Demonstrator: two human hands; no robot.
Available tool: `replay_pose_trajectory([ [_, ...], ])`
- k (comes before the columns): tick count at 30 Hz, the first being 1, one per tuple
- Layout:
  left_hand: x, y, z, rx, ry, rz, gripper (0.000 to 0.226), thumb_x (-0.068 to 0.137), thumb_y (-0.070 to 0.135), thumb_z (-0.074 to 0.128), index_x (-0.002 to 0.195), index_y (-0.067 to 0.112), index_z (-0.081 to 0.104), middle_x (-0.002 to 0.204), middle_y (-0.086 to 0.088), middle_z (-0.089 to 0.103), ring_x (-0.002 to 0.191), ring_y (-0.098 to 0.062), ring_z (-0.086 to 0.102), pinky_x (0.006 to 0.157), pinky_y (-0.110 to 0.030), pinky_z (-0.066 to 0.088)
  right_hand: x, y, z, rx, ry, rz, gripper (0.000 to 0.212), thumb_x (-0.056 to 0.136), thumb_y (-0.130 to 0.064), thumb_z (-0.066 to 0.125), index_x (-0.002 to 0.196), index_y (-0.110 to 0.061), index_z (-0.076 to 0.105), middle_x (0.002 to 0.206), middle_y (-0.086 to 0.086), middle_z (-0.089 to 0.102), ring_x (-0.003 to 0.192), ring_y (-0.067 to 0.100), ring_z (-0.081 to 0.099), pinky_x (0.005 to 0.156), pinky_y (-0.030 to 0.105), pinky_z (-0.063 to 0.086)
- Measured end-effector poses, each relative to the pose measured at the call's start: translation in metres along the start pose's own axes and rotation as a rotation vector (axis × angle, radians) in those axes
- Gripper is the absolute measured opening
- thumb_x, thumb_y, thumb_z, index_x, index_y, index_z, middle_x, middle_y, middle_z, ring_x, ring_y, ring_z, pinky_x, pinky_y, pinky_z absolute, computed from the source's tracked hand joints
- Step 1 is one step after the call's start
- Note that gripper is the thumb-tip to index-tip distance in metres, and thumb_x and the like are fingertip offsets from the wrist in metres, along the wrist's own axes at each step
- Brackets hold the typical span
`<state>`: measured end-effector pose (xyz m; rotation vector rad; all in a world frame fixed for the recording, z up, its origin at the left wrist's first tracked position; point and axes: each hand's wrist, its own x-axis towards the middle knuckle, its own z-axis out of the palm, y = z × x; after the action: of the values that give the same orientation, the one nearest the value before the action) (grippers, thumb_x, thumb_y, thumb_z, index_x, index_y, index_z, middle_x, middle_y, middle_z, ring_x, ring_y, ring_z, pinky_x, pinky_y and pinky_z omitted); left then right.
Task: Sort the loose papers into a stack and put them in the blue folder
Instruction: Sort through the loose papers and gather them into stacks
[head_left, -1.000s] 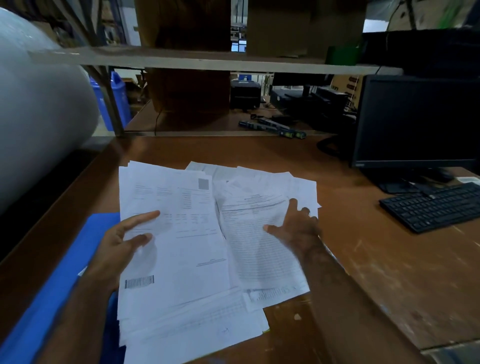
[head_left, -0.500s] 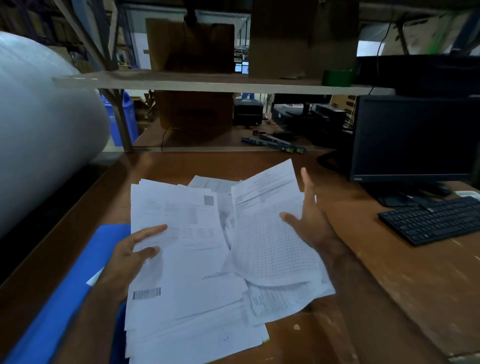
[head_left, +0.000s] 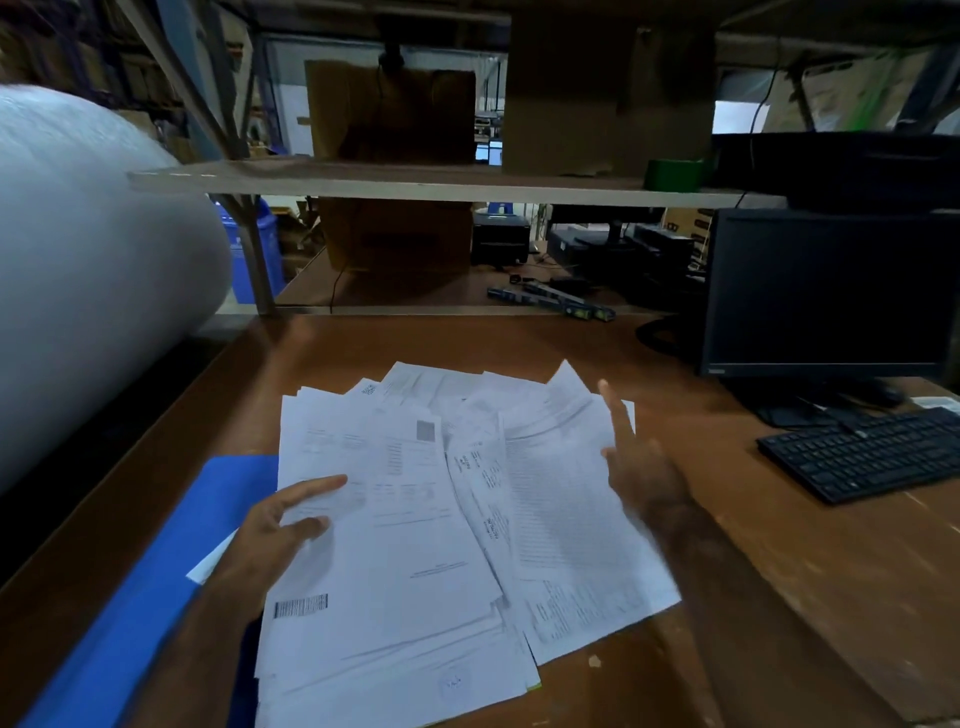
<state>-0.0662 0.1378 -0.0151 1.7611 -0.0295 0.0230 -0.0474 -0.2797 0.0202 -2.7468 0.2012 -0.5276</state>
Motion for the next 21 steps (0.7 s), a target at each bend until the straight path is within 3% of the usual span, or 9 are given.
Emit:
replay_pose_trajectory([
  [2, 0.001, 0.003, 0.001, -0.007, -0.014, 0.006, 0.045, 0.094, -0.007, 0.063, 0.117, 0.03, 0.076, 0.142, 0.007, 0.059, 0.131, -0.019, 0.052, 0.106, -0.036, 0.043, 0.007, -0.011, -0.015, -0.197, 0.096, -0.174, 0.088, 0.098, -0.013, 0.061, 0.159, -0.043, 0.006, 0.052, -0.007, 0.036, 0.038, 0.007, 0.031, 0.036, 0.021, 0.019],
  [3, 0.0, 0.005, 0.002, -0.016, -0.014, 0.0, 0.045, 0.094, -0.008, 0.063, 0.117, 0.029, 0.076, 0.142, 0.007, 0.059, 0.13, -0.018, 0.052, 0.103, -0.034, 0.044, 0.01, -0.017, -0.022, -0.225, 0.131, -0.253, 0.086, 0.096, -0.013, 0.062, 0.16, -0.042, 0.011, 0.052, -0.007, 0.038, 0.037, 0.006, 0.028, 0.037, 0.02, 0.016],
  [6, -0.002, 0.012, 0.004, -0.06, -0.007, -0.014, 0.045, 0.094, -0.008, 0.062, 0.12, 0.027, 0.075, 0.138, 0.01, 0.06, 0.121, -0.015, 0.058, 0.088, -0.022, 0.049, 0.017, -0.035, -0.046, -0.106, 0.101, -0.404, 0.08, 0.102, -0.02, 0.05, 0.156, -0.056, 0.004, 0.081, -0.004, 0.06, 0.058, 0.015, 0.055, 0.049, 0.028, 0.043],
  [9, -0.004, 0.015, 0.004, -0.134, 0.002, -0.044, 0.045, 0.093, -0.007, 0.064, 0.12, 0.027, 0.076, 0.134, 0.013, 0.064, 0.113, -0.016, 0.065, 0.076, -0.019, 0.056, 0.017, -0.053, -0.075, 0.292, 0.121, -0.383, 0.08, 0.103, -0.016, 0.05, 0.15, -0.066, 0.01, 0.108, -0.006, 0.062, 0.087, 0.013, 0.062, 0.078, 0.03, 0.053],
  [11, -0.004, 0.016, 0.004, -0.17, 0.007, -0.05, 0.046, 0.092, -0.007, 0.065, 0.119, 0.029, 0.076, 0.131, 0.014, 0.067, 0.114, -0.018, 0.066, 0.081, -0.024, 0.058, 0.021, -0.063, -0.077, 0.581, 0.101, -0.298, 0.078, 0.105, -0.016, 0.049, 0.149, -0.068, 0.012, 0.135, -0.014, 0.057, 0.112, 0.011, 0.061, 0.094, 0.027, 0.047],
  [14, -0.003, 0.018, 0.004, -0.129, 0.024, -0.003, 0.046, 0.09, -0.004, 0.068, 0.121, 0.029, 0.075, 0.135, 0.017, 0.064, 0.124, -0.01, 0.057, 0.093, -0.024, 0.049, 0.025, -0.068, -0.042, 1.038, 0.043, -0.272, 0.076, 0.105, -0.009, 0.049, 0.154, -0.057, 0.018, 0.16, -0.025, 0.033, 0.145, 0.012, 0.041, 0.116, 0.044, 0.039],
  [16, -0.002, 0.021, 0.006, -0.159, 0.03, -0.001, 0.045, 0.09, -0.003, 0.068, 0.122, 0.028, 0.075, 0.136, 0.017, 0.063, 0.127, -0.012, 0.055, 0.102, -0.032, 0.047, 0.021, -0.074, -0.004, 1.004, -0.016, -0.228, 0.069, 0.105, -0.007, 0.048, 0.155, -0.049, 0.027, 0.161, -0.025, 0.03, 0.149, 0.006, 0.03, 0.121, 0.034, 0.03],
  [19, -0.005, 0.027, 0.011, -0.199, 0.018, -0.006, 0.047, 0.09, -0.002, 0.067, 0.126, 0.028, 0.072, 0.134, 0.015, 0.063, 0.125, -0.019, 0.058, 0.103, -0.039, 0.051, 0.0, -0.088, 0.052, 0.731, -0.049, -0.2, 0.047, 0.101, 0.0, 0.048, 0.136, -0.027, 0.064, 0.14, -0.01, 0.061, 0.133, 0.015, 0.054, 0.104, 0.002, 0.03],
  [21, -0.007, 0.032, 0.014, -0.242, 0.005, -0.018, 0.047, 0.094, 0.002, 0.063, 0.131, 0.032, 0.068, 0.13, 0.013, 0.068, 0.122, -0.023, 0.062, 0.098, -0.039, 0.053, -0.01, -0.095, 0.077, 0.649, -0.058, -0.201, 0.035, 0.1, 0.002, 0.051, 0.12, -0.016, 0.074, 0.123, -0.006, 0.07, 0.119, 0.016, 0.063, 0.099, 0.002, 0.035],
])
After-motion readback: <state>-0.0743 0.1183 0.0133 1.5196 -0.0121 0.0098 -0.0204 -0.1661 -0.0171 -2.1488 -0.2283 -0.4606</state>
